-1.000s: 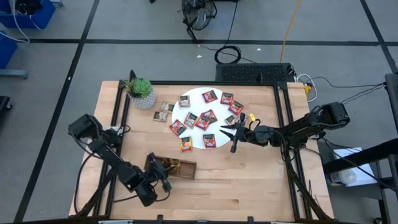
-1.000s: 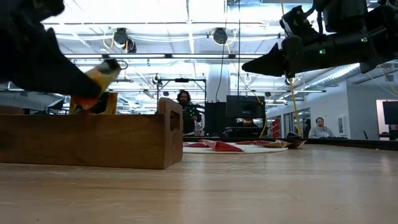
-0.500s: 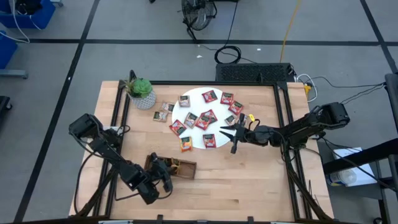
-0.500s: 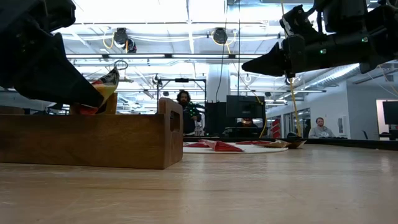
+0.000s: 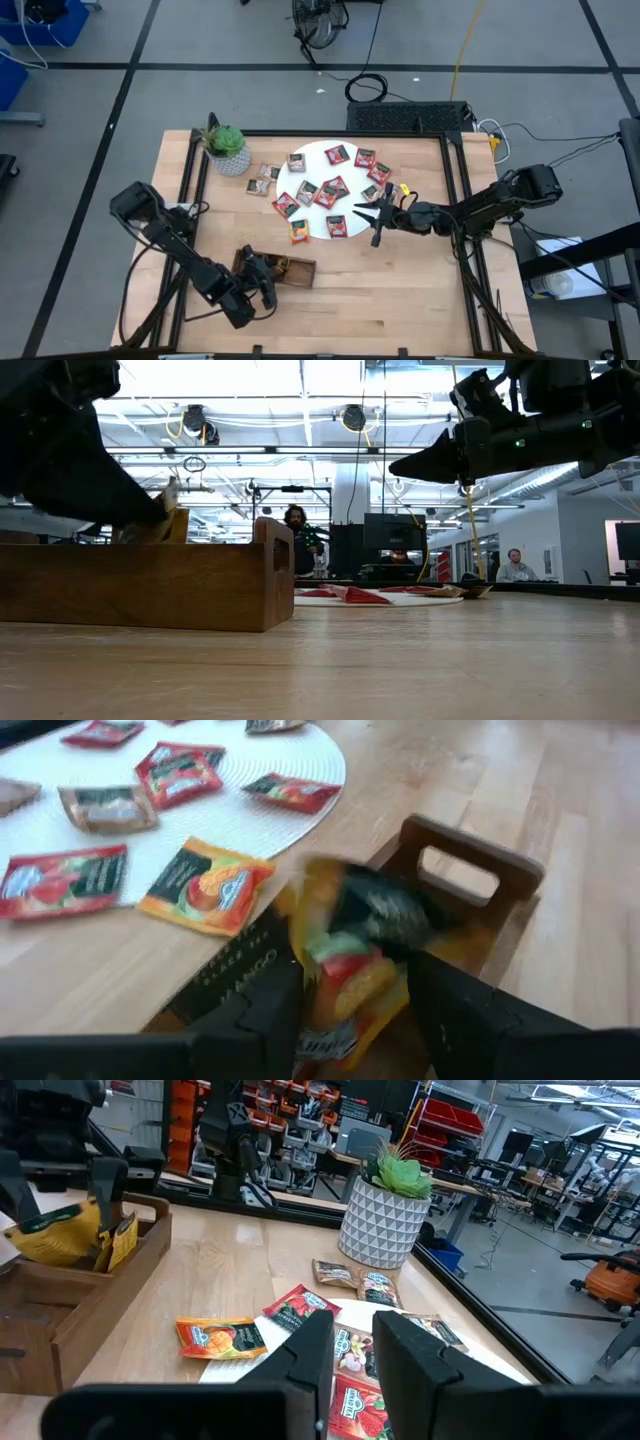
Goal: Pick & Place Tea
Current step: Put the orange tea bag into the middle section of the wooden organizer
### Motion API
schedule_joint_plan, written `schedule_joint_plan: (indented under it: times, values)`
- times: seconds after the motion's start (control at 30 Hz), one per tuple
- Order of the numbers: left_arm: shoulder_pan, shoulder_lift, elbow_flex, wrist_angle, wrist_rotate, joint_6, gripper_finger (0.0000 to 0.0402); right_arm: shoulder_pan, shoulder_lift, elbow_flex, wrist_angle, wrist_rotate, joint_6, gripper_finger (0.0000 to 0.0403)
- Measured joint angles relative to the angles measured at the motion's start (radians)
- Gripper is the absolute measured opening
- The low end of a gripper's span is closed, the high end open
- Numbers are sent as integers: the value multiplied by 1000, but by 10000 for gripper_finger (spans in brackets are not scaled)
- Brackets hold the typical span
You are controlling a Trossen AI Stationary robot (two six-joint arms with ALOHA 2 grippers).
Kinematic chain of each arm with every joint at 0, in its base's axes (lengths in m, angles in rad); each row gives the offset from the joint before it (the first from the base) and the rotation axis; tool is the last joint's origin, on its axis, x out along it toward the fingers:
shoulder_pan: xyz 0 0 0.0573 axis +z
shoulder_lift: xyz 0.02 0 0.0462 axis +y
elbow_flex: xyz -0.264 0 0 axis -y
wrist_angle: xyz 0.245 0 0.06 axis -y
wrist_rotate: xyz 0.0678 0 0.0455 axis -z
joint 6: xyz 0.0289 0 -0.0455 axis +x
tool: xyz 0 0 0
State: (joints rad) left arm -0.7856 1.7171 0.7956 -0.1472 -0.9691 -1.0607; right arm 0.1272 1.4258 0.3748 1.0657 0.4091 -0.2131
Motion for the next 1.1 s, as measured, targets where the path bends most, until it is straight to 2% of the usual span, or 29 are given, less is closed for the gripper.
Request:
schedule_joint_plan:
  times: [0.2,0.57,0.73,0.8,0.87,1.0,1.1]
  values:
    - [-3,-58,1,52,-1,106,184,0,0,0,-1,0,0,61]
    - [-4,-136,1,30,7,238,184,10,0,0,-1,-21,-9,61]
    - [7,-151,7,8,208,315,179,12,0,0,-1,-21,-12,61]
    - [27,-159,45,-74,291,323,163,12,0,0,-1,-21,-12,61]
    - [59,-162,109,-204,366,319,129,12,0,0,1,-21,-12,61]
    - [123,-162,237,-496,513,329,26,12,0,0,8,-20,-12,61]
    - [163,-162,281,-620,568,347,10,12,0,0,8,-20,-12,61]
